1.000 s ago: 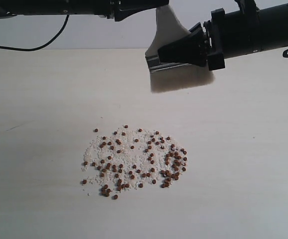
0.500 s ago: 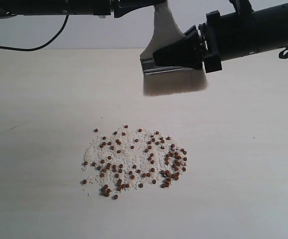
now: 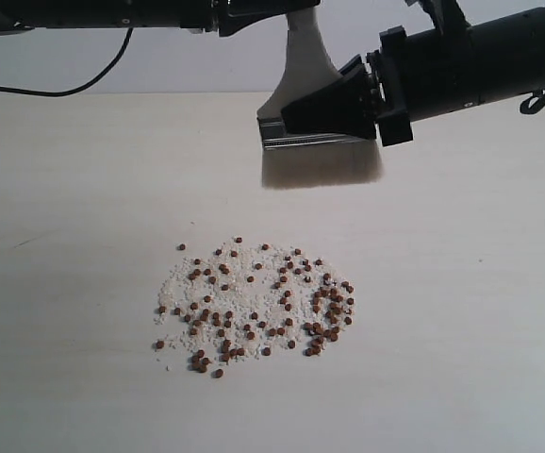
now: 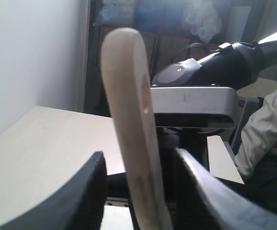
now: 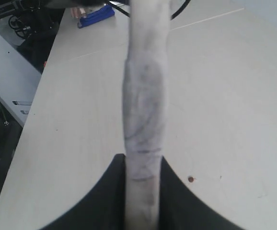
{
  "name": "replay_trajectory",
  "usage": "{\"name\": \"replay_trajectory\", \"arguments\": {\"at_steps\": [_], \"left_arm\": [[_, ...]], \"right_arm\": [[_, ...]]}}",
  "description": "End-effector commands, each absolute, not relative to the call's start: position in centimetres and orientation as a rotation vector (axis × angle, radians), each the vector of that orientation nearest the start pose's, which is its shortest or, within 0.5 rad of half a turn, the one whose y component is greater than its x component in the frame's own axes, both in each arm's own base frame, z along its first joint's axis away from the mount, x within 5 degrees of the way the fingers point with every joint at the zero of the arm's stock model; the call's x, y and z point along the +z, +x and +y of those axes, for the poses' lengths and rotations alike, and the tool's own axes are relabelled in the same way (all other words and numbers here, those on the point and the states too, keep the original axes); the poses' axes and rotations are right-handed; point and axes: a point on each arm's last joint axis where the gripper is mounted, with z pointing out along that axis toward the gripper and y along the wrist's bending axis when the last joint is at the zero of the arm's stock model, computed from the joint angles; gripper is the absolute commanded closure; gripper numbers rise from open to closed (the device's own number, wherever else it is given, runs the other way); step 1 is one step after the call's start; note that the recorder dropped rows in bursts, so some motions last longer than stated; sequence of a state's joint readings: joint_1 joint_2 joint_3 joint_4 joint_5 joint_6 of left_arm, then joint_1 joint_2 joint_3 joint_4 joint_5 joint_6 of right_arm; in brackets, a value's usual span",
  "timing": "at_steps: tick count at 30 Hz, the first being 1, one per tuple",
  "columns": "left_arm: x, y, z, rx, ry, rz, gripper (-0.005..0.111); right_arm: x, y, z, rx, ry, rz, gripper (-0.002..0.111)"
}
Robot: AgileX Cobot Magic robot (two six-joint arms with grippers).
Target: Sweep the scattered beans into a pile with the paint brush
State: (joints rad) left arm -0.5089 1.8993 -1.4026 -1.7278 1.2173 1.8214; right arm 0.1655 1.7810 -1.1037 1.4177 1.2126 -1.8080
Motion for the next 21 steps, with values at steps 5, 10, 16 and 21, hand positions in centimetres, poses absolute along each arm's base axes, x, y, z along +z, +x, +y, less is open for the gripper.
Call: {"name": "replay_trajectory", "arguments": {"at_steps": [5,10,16,21], "left_arm": [[32.2,31.0,-27.1,-1.432,1.204,1.233,0.065],[32.2,31.2,-27.2,-1.430,1.204,1.230,0.106],[32.1,31.2,-27.2,-1.398,1.224,1.196,0.107],[32.0,31.2,-27.2,-1.403,1.230,1.211,0.107]], "right_arm": [[24.4,31.7,14.0,1.185,-1.214,1.700,0.108],[24.4,31.7,14.2,1.188,-1.219,1.698,0.108],[24.4,31.7,14.2,1.190,-1.212,1.696,0.108],[24.7,31.9,14.3,1.201,-1.172,1.676,0.092]]}}
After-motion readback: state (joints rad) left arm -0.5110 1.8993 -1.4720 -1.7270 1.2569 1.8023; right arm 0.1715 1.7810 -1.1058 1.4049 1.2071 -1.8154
